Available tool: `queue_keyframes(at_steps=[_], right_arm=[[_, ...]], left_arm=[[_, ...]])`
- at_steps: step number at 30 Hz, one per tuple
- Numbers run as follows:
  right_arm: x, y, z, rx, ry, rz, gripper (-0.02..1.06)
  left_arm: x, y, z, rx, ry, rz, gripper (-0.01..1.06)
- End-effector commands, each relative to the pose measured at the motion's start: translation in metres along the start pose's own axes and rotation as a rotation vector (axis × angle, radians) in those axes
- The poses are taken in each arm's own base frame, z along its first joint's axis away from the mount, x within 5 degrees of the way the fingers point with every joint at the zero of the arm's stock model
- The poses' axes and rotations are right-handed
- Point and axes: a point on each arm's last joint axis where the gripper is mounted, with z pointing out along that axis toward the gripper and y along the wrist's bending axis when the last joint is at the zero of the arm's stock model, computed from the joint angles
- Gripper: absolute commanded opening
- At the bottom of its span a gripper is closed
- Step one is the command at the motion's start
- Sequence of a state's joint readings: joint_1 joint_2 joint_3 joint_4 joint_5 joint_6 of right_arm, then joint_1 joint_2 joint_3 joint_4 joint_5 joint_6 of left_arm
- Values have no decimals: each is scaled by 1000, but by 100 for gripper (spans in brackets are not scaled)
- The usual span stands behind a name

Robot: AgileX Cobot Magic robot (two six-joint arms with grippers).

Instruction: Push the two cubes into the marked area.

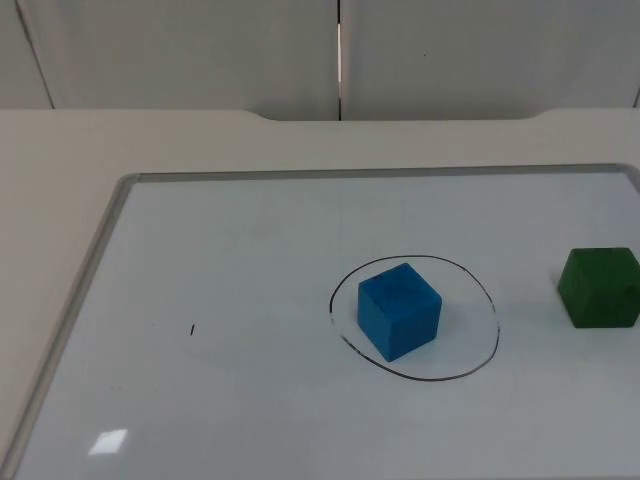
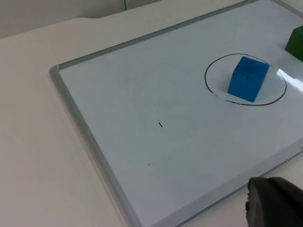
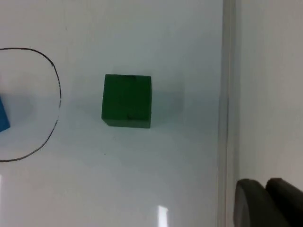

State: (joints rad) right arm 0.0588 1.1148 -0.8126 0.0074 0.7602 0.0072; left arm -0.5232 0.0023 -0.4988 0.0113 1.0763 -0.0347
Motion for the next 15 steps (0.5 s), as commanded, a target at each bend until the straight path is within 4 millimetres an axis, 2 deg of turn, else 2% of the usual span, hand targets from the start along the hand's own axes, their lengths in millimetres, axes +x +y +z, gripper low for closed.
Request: queue_keyframes(at_steps=[1, 2, 7, 8, 12, 13, 15], right_arm=[[-24, -1, 29, 2, 21, 10, 5], [-24, -1, 29, 2, 21, 10, 5], [-43, -1, 88, 4, 122, 11, 5], [-43, -1, 88, 4, 122, 11, 5], [-44, -2, 131, 3, 152, 15, 5], [-44, -2, 131, 3, 152, 15, 5], [-39, -2, 153, 5, 174, 13, 5]], left_arm=[[1, 0, 1, -5, 1, 0, 0], [1, 0, 1, -5, 1, 0, 0], [1, 0, 1, -5, 1, 0, 0], [1, 0, 1, -5, 1, 0, 0], [1, 0, 1, -5, 1, 5, 0], [1, 0, 1, -5, 1, 5, 0], [1, 0, 1, -5, 1, 5, 0]])
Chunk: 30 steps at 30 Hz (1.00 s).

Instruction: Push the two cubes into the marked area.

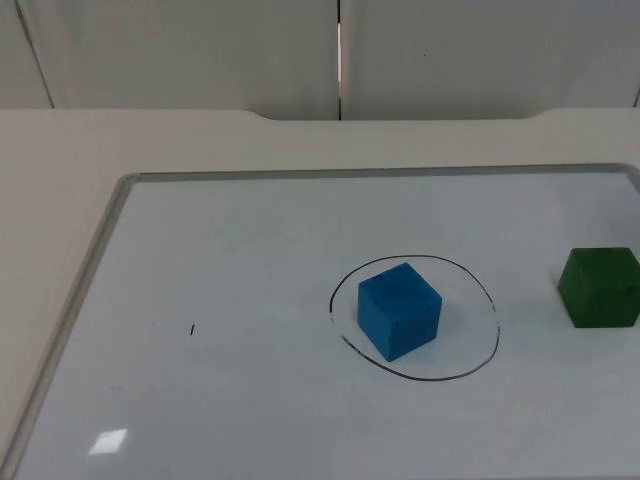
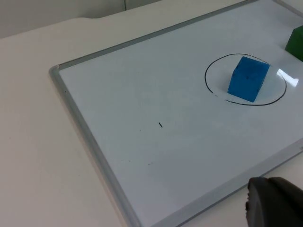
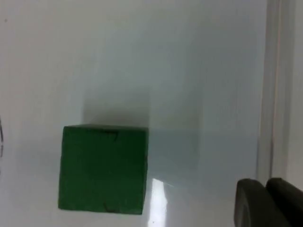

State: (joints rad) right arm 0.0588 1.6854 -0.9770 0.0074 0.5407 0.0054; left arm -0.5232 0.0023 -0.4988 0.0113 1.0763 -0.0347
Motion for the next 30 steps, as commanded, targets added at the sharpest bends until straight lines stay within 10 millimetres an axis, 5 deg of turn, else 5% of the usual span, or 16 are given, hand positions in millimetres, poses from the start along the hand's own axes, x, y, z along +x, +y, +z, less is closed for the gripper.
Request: queue_keyframes(at_steps=[1, 15, 30], right_arm=[[-2, -2, 16, 1, 4, 13, 5], [7, 5, 77, -11, 160, 16, 5], [1, 19, 77, -45, 133, 37, 5]], left_arm=[[1, 0, 1, -5, 1, 5, 0], [1, 0, 1, -5, 1, 5, 0], [1, 0, 1, -5, 1, 5, 0]])
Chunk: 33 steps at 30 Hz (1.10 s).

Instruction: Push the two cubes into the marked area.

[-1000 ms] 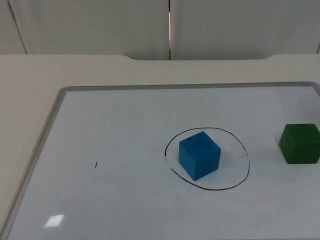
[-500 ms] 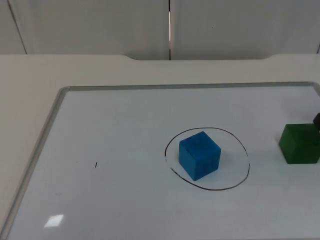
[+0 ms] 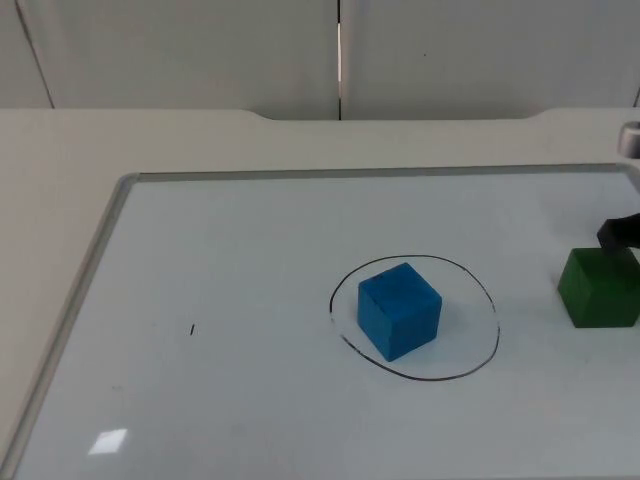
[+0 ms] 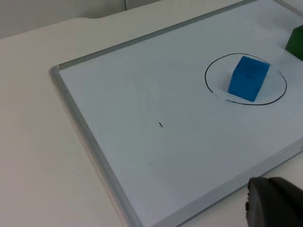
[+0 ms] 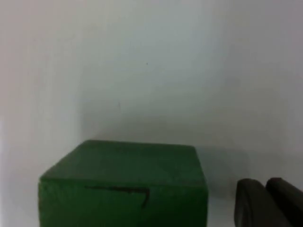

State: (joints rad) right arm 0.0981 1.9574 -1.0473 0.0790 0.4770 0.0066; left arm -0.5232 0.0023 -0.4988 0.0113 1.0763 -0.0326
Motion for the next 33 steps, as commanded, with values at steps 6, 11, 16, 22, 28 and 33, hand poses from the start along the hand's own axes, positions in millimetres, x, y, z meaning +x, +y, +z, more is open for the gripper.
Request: queue_keyframes(at_steps=[6, 11, 16, 22, 28, 33], right_arm=[[1, 4, -2, -21, 17, 33, 5], [1, 5, -3, -35, 24, 58, 5], [1, 7, -3, -44, 16, 73, 5], [1, 17, -2, -49, 5, 39, 4], [0, 27, -2, -58, -13, 15, 0], [1, 27, -2, -58, 0, 15, 0]], left_arm=[[1, 0, 1, -5, 1, 7, 0], [1, 0, 1, -5, 1, 7, 0], [1, 0, 1, -5, 1, 7, 0], [1, 0, 1, -5, 1, 7, 0], [1, 0, 1, -5, 1, 10, 0], [1, 0, 1, -5, 1, 10, 0]])
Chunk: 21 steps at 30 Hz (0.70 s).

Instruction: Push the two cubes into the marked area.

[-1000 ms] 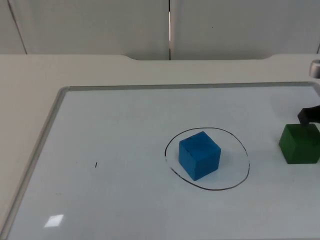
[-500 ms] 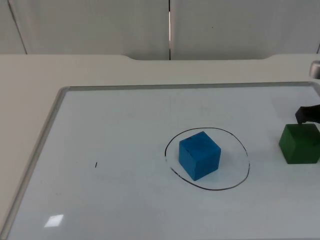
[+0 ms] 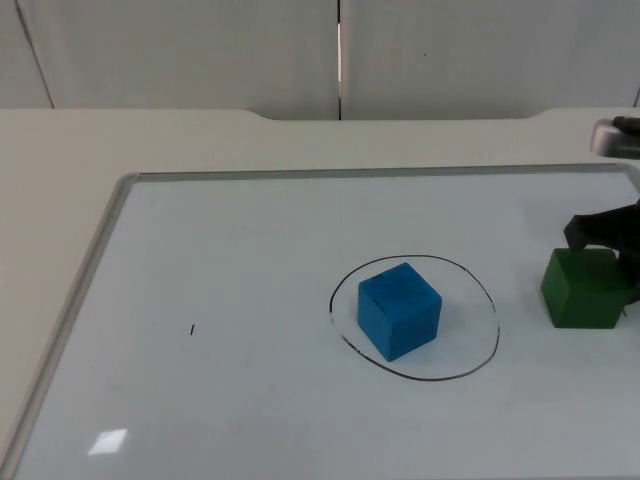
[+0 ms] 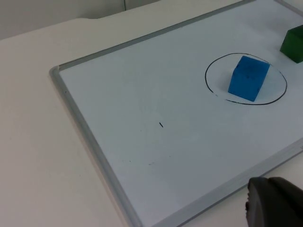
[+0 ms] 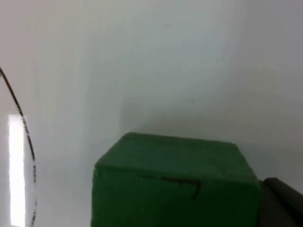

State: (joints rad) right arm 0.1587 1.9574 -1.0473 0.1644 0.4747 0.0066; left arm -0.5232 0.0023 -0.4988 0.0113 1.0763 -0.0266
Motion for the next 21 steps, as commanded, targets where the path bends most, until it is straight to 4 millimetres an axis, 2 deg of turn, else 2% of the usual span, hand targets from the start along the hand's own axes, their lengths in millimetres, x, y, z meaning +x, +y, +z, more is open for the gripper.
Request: queue_keyframes(at_steps=[1, 21], right_arm=[[-1, 2, -2, -3, -3, -2, 0], [3, 8, -2, -32, 28, 37, 0]], left_arm=[[1, 0, 1, -5, 1, 4, 0], [1, 0, 1, -5, 1, 11, 0]])
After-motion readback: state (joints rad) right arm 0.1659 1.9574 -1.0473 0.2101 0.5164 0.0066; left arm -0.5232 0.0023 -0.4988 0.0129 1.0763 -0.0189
